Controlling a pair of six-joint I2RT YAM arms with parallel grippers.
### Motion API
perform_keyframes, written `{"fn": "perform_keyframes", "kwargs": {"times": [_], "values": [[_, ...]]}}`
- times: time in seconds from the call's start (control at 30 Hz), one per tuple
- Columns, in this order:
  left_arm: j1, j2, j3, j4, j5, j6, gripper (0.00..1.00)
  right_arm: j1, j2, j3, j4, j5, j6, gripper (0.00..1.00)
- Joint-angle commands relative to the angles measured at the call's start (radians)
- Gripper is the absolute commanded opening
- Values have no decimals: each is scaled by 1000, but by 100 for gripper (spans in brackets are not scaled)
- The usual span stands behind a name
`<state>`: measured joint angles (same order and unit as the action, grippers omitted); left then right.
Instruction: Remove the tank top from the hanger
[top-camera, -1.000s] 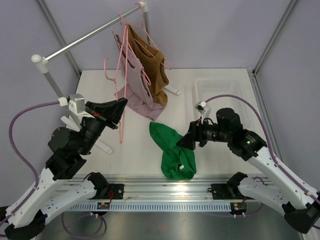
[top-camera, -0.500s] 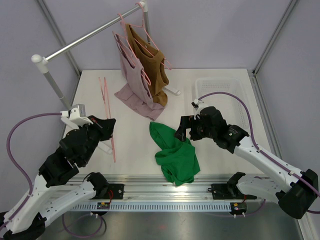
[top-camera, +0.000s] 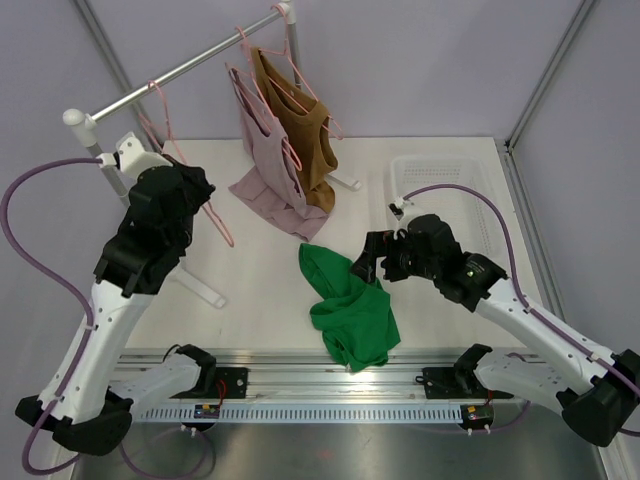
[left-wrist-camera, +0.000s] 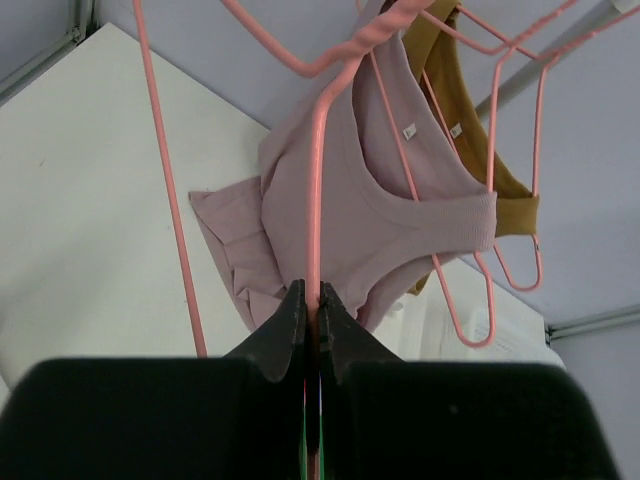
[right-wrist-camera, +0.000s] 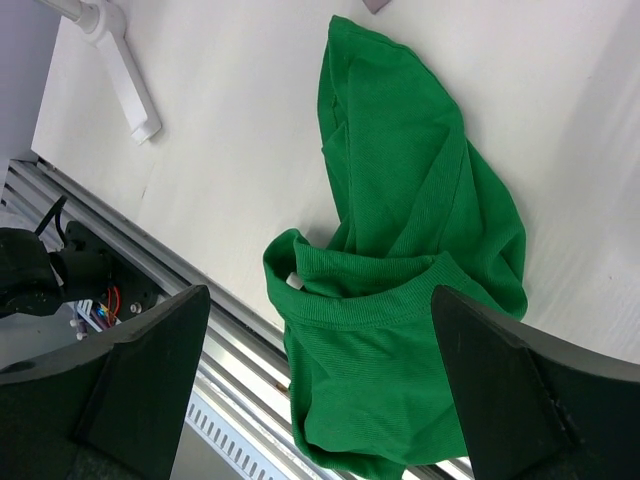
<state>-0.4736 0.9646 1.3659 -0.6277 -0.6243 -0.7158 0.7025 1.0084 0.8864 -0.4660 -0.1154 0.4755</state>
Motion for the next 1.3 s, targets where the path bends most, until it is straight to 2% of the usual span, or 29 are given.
{"fn": "perform_keyframes", "kwargs": {"times": [0.0, 0.1, 0.33, 0.6, 0.8, 0.87, 0.93, 0.97, 1.07, 1.1, 1.2, 1.23, 1.27], "values": [[94, 61, 94, 86, 118, -20, 0, 6, -37, 9, -16, 10, -15, 99], [139, 115, 145, 101, 146, -30, 0, 6, -45, 3, -16, 14, -21, 99], [228, 157, 144, 140, 212, -50, 0, 6, 18, -23, 29, -26, -21, 99], [309, 122, -65, 227, 331, -132, 0, 6, 48, -46, 73, -95, -18, 100], [316, 115, -119, 244, 331, -132, 0, 17, 99, -33, 58, -154, -38, 99], [316, 118, -120, 246, 339, -123, 0, 31, 117, -27, 50, -130, -44, 100], [316, 114, -120, 247, 348, -114, 19, 76, 160, -3, 14, -86, -60, 100], [316, 105, -120, 246, 351, -111, 44, 100, 179, 5, 1, -25, -61, 99], [316, 82, -117, 238, 360, -90, 62, 170, 257, 36, -29, 81, -64, 99], [316, 62, -114, 238, 373, -74, 71, 186, 301, 45, -43, 106, -66, 100], [316, 30, -102, 191, 417, -34, 82, 250, 410, 81, -72, 210, -58, 100], [316, -5, -105, 184, 443, -22, 99, 262, 438, 101, -80, 238, -55, 100], [316, -24, -108, 159, 455, -7, 99, 278, 468, 111, -88, 284, -52, 99]]}}
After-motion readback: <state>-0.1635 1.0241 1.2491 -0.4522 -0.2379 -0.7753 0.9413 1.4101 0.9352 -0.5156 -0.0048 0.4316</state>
